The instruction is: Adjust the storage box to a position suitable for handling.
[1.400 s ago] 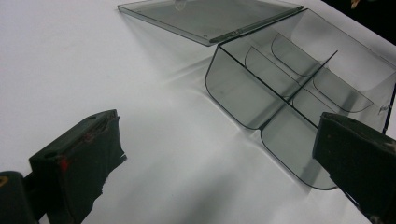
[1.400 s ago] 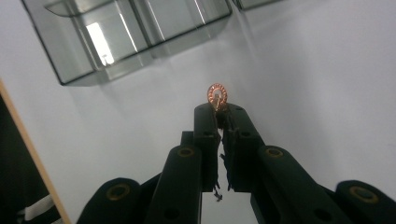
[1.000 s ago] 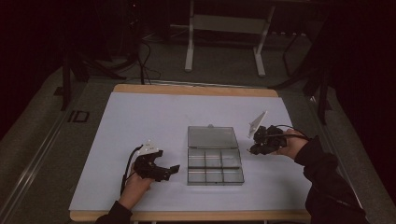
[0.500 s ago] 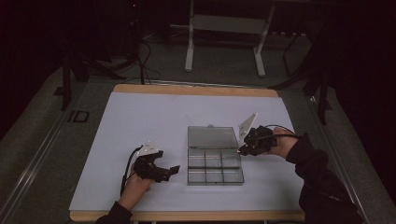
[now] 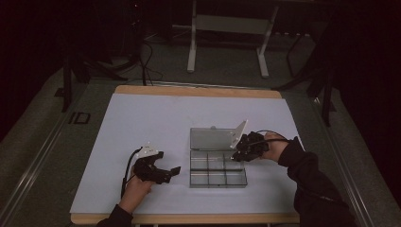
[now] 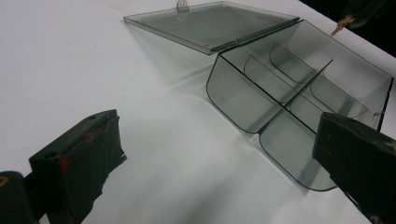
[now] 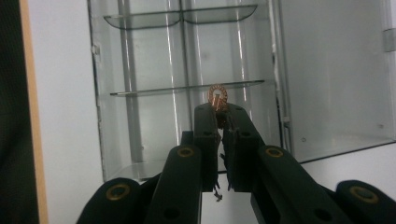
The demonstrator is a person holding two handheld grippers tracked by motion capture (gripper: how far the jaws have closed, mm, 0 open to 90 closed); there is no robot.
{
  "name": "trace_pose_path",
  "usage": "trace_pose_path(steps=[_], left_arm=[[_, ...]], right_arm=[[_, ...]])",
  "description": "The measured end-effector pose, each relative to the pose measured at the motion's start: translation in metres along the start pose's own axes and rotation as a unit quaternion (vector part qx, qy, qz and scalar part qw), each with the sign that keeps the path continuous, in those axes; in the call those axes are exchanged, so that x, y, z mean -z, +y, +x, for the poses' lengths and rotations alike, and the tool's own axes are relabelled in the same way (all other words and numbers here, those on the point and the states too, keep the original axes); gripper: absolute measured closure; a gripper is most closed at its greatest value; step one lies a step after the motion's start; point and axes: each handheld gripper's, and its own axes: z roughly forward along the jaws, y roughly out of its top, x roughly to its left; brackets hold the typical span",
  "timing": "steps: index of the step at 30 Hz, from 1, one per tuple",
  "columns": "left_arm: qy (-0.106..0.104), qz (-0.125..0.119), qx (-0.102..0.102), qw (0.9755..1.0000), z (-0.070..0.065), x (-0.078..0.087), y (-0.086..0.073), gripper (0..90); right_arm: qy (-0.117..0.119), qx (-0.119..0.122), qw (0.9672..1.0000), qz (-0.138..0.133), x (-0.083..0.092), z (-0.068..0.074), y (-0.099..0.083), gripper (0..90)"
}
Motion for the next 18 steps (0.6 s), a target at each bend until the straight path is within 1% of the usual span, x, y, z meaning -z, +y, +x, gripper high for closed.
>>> trace_pose_path(steps=[3, 5, 8, 12, 18], left_arm=[[0.001, 0.0, 0.001, 1.0, 0.0, 0.0, 0.0, 2.0], [0.001, 0.001, 0.001, 1.0, 0.001, 0.0, -0.001, 2.0], [0.0, 0.002, 0.002, 1.0, 0.0, 0.0, -0.001, 2.0], [-0.001, 0.004, 0.001, 1.0, 0.0, -0.001, -0.001, 2.0], [-0.002, 0.005, 0.002, 1.0, 0.0, -0.002, -0.002, 2.0]], right_arm=[[0.006, -0.001, 1.0, 0.003, -0.008, -0.002, -0.001, 84.4], [0.011, -0.007, 0.9999, 0.006, -0.014, -0.003, -0.002, 84.4], [0.004, -0.011, 0.9996, 0.026, -0.027, -0.004, -0.003, 84.4], [0.006, -0.015, 0.999, 0.042, -0.04, -0.006, -0.006, 84.3], [0.008, -0.017, 0.9986, 0.049, -0.049, -0.008, -0.007, 84.1]])
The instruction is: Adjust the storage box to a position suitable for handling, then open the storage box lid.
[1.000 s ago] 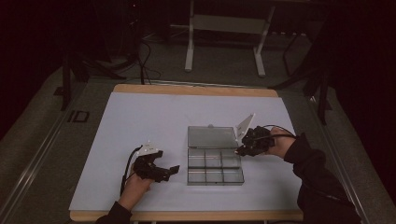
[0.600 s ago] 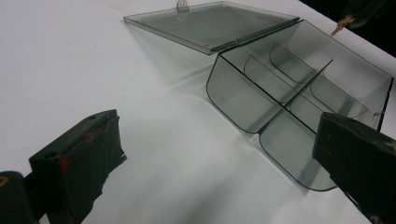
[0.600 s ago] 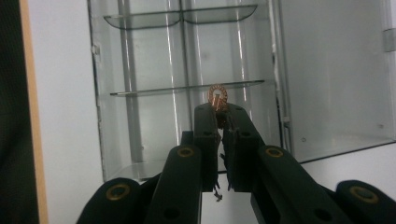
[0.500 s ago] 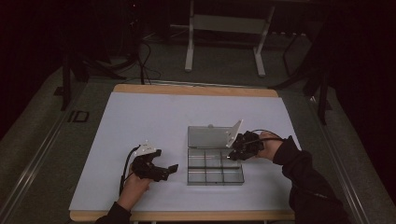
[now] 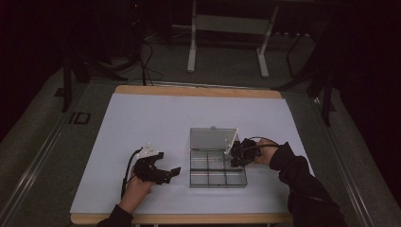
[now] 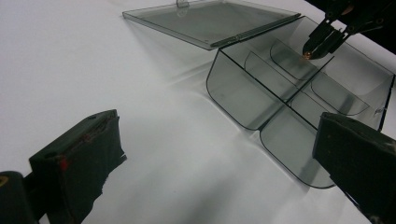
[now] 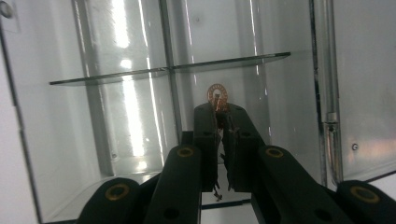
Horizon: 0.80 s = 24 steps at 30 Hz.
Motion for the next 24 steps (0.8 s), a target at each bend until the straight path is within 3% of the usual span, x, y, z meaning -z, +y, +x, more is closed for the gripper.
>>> trace_pose_path(steps=[14, 24], left_arm=[[-0.002, 0.002, -0.003, 1.0, -0.001, 0.0, 0.0, 2.0], [-0.003, -0.008, -0.007, 0.9999, -0.004, -0.001, 0.004, 2.0]], right_arm=[[-0.008, -0.004, 0.9999, -0.005, 0.004, 0.001, -0.001, 76.8], [-0.034, -0.012, 0.9974, -0.063, 0.033, 0.019, -0.016, 68.5]])
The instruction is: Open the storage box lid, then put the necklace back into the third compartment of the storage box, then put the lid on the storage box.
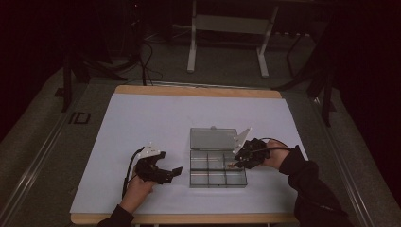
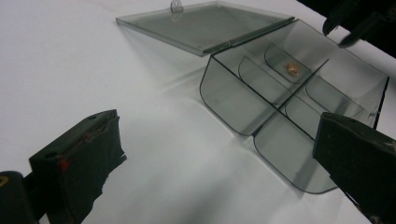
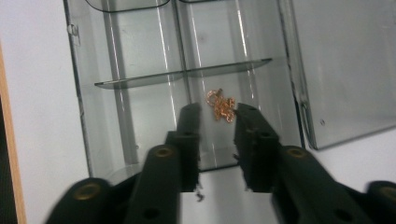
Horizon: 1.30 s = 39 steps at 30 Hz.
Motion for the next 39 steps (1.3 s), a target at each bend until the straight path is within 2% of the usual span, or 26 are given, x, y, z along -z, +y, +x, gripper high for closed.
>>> trace_pose_path(steps=[2, 7, 9, 11, 12, 13, 16, 20, 21, 22, 24, 26, 27, 32, 33, 35, 39], left_arm=[[-0.003, -0.006, 0.003, 1.0, 0.0, 0.0, 0.001, 2.0], [-0.006, -0.012, 0.004, 0.9999, 0.001, -0.001, 0.004, 2.0], [-0.01, -0.007, 0.001, 0.9999, 0.0, -0.002, 0.007, 2.1], [-0.001, -0.005, -0.02, 0.9998, -0.002, -0.003, 0.01, 2.1], [-0.001, -0.007, -0.023, 0.9997, -0.002, -0.003, 0.011, 2.1], [-0.002, -0.013, -0.028, 0.9995, -0.002, -0.004, 0.013, 2.1], [-0.001, -0.009, -0.026, 0.9996, -0.002, -0.007, 0.018, 5.1], [-0.008, -0.004, -0.018, 0.9998, -0.002, -0.013, 0.026, 4.8], [-0.008, -0.004, -0.018, 0.9998, -0.002, -0.013, 0.026, 4.5], [-0.012, 0.014, -0.006, 0.9998, -0.002, -0.022, 0.035, 3.7], [-0.02, 0.022, 0.0, 0.9996, 0.0, -0.028, 0.041, 3.1], [-0.022, 0.026, 0.004, 0.9994, 0.0, -0.031, 0.044, 2.7], [-0.026, 0.029, 0.005, 0.9992, 0.0, -0.035, 0.048, 2.5], [-0.03, 0.032, 0.003, 0.999, 0.002, -0.043, 0.056, 1.6], [-0.029, 0.033, 0.004, 0.999, 0.003, -0.045, 0.057, 1.6], [-0.03, 0.036, 0.004, 0.9989, 0.005, -0.048, 0.06, 1.6], [-0.028, 0.043, 0.01, 0.9986, 0.009, -0.056, 0.069, 1.5]], right_arm=[[-0.01, -0.01, 0.9997, -0.017, 0.004, 0.002, -0.006, 61.8], [-0.039, -0.049, 0.9965, -0.056, 0.011, 0.007, -0.023, 55.7], [-0.056, -0.066, 0.9933, -0.075, 0.014, 0.007, -0.031, 52.6], [-0.07, -0.091, 0.9895, -0.088, 0.016, 0.008, -0.039, 49.3], [-0.08, -0.102, 0.9868, -0.097, 0.017, 0.009, -0.044, 48.2], [-0.085, -0.107, 0.9857, -0.099, 0.017, 0.01, -0.046, 47.0], [-0.103, -0.148, 0.9756, -0.124, 0.018, 0.012, -0.057, 41.3], [-0.125, -0.192, 0.9596, -0.163, 0.016, 0.015, -0.071, 37.2], [-0.125, -0.192, 0.9596, -0.163, 0.016, 0.015, -0.071, 37.2], [-0.136, -0.225, 0.9451, -0.194, 0.016, 0.014, -0.081, 34.6], [-0.142, -0.24, 0.9388, -0.202, 0.015, 0.014, -0.086, 32.9], [-0.145, -0.242, 0.9377, -0.202, 0.014, 0.014, -0.088, 32.8], [-0.151, -0.246, 0.9355, -0.203, 0.012, 0.013, -0.092, 31.8], [-0.151, -0.252, 0.9327, -0.209, 0.009, 0.012, -0.096, 30.2], [-0.151, -0.255, 0.9301, -0.217, 0.008, 0.011, -0.097, 29.7], [-0.154, -0.255, 0.9282, -0.223, 0.008, 0.01, -0.097, 29.5], [-0.159, -0.256, 0.9266, -0.225, 0.007, 0.008, -0.096, 28.9]])
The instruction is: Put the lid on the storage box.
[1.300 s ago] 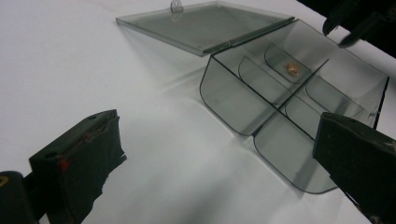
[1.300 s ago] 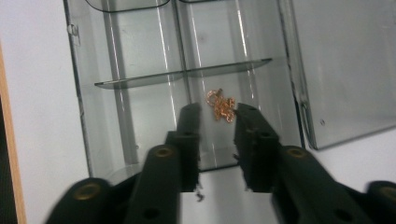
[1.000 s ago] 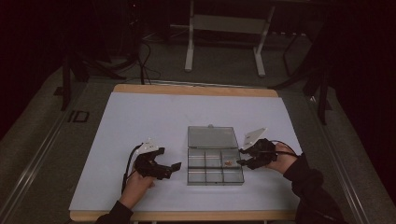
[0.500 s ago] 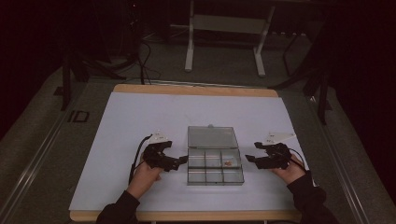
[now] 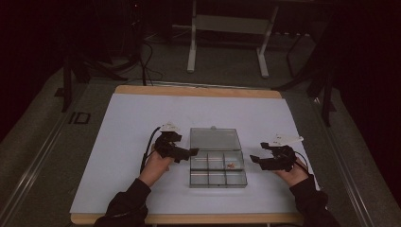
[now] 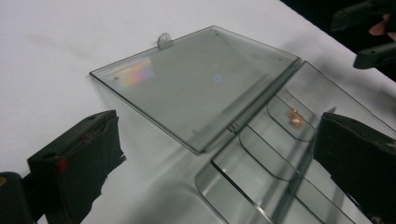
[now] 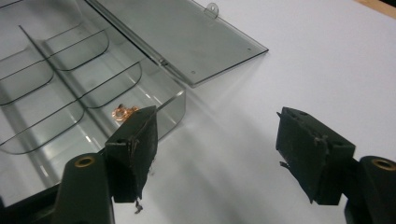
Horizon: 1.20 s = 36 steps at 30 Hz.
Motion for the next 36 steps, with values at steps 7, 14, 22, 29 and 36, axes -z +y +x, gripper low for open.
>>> trace_pose_path(steps=[7, 14, 22, 29, 36], left_arm=[[-0.003, 0.007, 0.017, 0.9998, 0.006, -0.013, 0.015, 1.6], [-0.001, 0.014, 0.045, 0.9989, 0.012, -0.023, 0.02, 1.7], [0.005, 0.023, 0.086, 0.996, 0.019, -0.037, 0.018, 6.0], [0.002, 0.042, 0.117, 0.9922, 0.021, -0.045, 0.014, 15.4], [0.001, 0.066, 0.132, 0.9891, 0.024, -0.051, 0.008, 25.0]], right_arm=[[-0.008, -0.008, 0.9999, -0.007, -0.006, -0.004, 0.005, 28.2], [-0.013, -0.022, 0.9994, -0.021, -0.014, -0.011, 0.017, 28.2], [-0.013, -0.016, 0.9995, -0.024, -0.021, -0.009, 0.028, 28.2], [-0.009, -0.013, 0.9997, -0.017, -0.026, -0.008, 0.029, 28.2], [-0.004, -0.013, 0.9998, -0.016, -0.028, -0.007, 0.03, 28.3]])
